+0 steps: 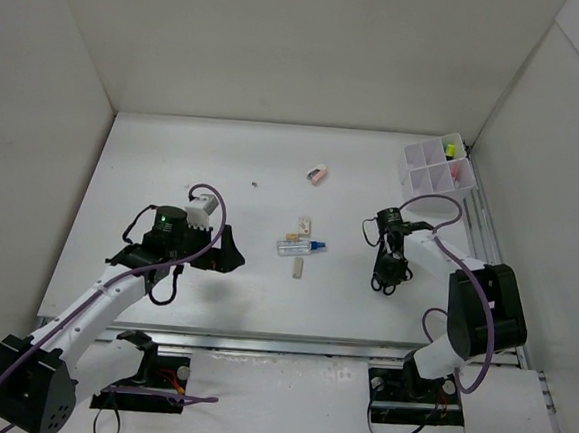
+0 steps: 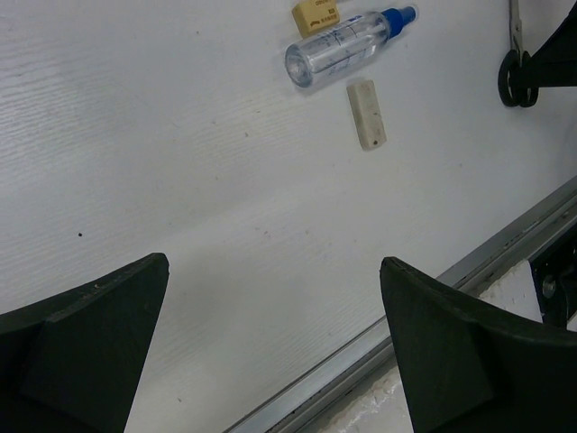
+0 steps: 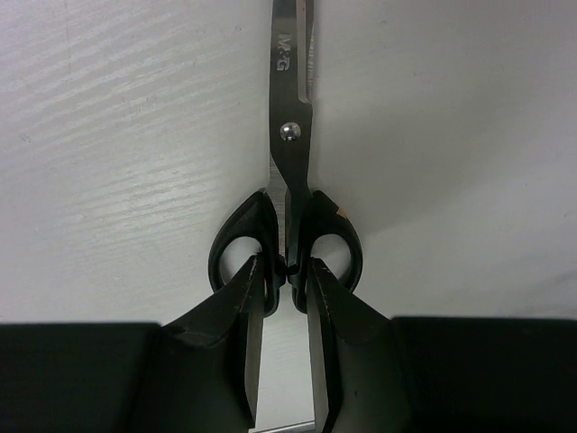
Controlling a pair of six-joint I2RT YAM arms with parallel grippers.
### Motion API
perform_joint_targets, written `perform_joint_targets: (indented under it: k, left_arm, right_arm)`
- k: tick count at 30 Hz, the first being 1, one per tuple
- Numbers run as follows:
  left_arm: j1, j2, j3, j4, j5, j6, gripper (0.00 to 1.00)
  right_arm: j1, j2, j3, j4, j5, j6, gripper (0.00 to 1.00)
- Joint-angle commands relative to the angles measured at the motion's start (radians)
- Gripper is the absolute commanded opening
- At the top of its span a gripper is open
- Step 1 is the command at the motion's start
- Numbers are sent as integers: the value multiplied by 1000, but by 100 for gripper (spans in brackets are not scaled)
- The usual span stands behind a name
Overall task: Sort the stationery into containers
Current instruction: Pick up the scissors from the center of the board, then place the scissors in the storage box.
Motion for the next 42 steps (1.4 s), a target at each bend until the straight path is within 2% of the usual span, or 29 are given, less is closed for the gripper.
perform_joint_targets:
  k: [1,6,9,12,14,15,19,21,22,23,24,26,29,30,33,40,42]
  left_arm:
    - [-6,0,66,39,-16,20,100]
    - [-6,-6,66,44,-24,23,99]
    - [-6,0,76,47,-24,23,100]
    - [-6,-4,79,47,-27,26,99]
    - [-6,-6,77,41,-36,28,99]
    - [-6,-9,77,41,-39,28,99]
    - [-6,-1,83,50,-36,30,99]
    - [-6,14,91,51,-31,28,99]
    - [-6,15,93,56,-27,30,100]
    - [-6,20,96,59,-28,31,99]
    - [-6,23,97,59,-31,30,99]
    - [-6,22,102,50,-44,34,100]
    - [-6,11,97,47,-67,40,100]
    - [-6,9,94,50,-70,43,99]
    - [-6,31,94,64,-67,48,100]
    - [3,94,99,71,-67,60,99]
    - [3,110,102,74,-61,63,100]
  right_arm:
    - [-10,7,36,-26,-24,-70,0]
    - [56,-91,91,-32,10,-177,0]
    - [111,-147,232,-71,63,-268,0]
    - [156,-139,390,-153,210,-382,0]
    - [165,-101,475,-227,330,-441,0]
    - [164,-70,560,-270,396,-521,0]
    - [145,35,771,-359,482,-725,0]
    - [133,80,875,-374,499,-912,0]
    - [132,120,891,-388,502,-986,0]
    - [115,139,918,-387,510,-1135,0]
    - [107,158,937,-388,530,-1197,0]
    - [80,230,996,-436,605,-1300,0]
    - [20,341,1165,-583,668,-1347,0]
    - [-17,393,1232,-632,736,-1353,0]
    - [-43,432,1216,-628,856,-1414,0]
    - [-68,508,1158,-526,1024,-1541,0]
    - [-77,505,1084,-432,1077,-1615,0]
